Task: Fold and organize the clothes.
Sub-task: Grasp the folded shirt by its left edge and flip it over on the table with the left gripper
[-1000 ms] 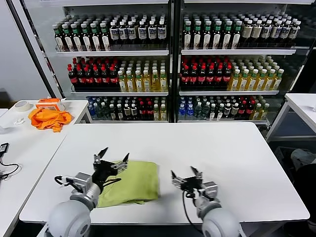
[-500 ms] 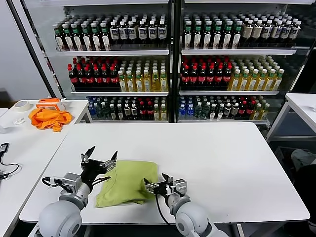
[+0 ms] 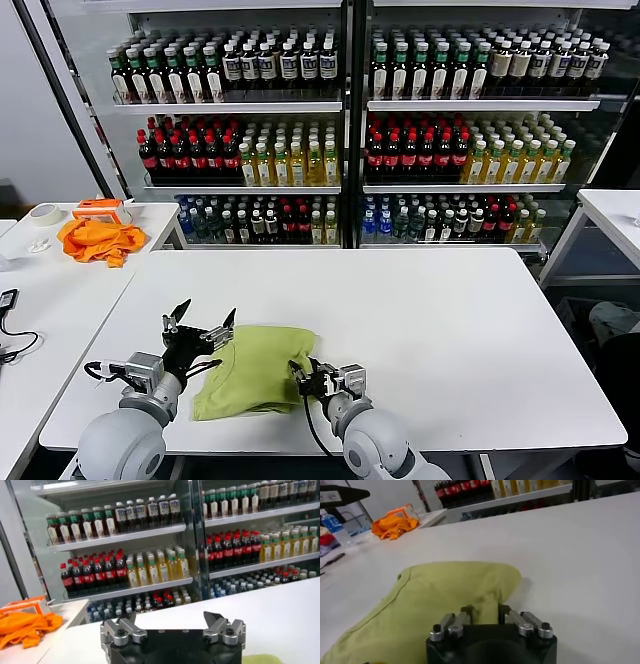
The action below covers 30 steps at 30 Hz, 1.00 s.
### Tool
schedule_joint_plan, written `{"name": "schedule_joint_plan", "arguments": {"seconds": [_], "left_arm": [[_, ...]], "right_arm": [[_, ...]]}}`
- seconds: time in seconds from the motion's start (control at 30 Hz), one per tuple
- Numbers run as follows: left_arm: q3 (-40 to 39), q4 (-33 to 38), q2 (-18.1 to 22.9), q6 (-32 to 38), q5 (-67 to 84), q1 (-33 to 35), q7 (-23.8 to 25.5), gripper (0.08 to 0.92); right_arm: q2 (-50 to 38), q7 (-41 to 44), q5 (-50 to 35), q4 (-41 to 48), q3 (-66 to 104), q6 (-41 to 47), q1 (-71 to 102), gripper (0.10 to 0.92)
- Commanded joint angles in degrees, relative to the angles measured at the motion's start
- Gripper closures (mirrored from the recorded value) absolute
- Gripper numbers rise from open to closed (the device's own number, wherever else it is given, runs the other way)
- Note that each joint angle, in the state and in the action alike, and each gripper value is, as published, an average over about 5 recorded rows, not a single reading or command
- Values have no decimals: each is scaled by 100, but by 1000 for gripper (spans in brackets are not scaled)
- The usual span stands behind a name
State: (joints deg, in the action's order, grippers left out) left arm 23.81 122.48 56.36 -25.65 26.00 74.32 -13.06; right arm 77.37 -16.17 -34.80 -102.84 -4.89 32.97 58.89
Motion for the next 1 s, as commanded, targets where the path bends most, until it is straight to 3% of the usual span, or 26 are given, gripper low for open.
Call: {"name": "schedule_joint_plan", "arguments": {"seconds": [0.03, 0.23, 0.33, 0.63, 1.0], "left_arm": [[33, 4, -5, -41, 12, 17, 17, 177], [22, -5, -14, -56, 32, -4, 37, 177], [8, -30, -12, -44, 13, -23, 53, 177], [-67, -91, 54, -21, -67, -54, 90, 177], [-156, -225, 68, -24, -162, -99, 139, 177]], "right_arm": [[4, -118, 22, 27, 176, -3, -76, 674], [-209, 12, 126, -125, 837, -20, -224, 841], [-439, 113, 148, -184, 1199, -43, -239, 886], [-1021, 246, 258, -454, 2013, -165, 487, 890], [-1046, 718, 878, -673, 2405, -767, 852, 887]]}}
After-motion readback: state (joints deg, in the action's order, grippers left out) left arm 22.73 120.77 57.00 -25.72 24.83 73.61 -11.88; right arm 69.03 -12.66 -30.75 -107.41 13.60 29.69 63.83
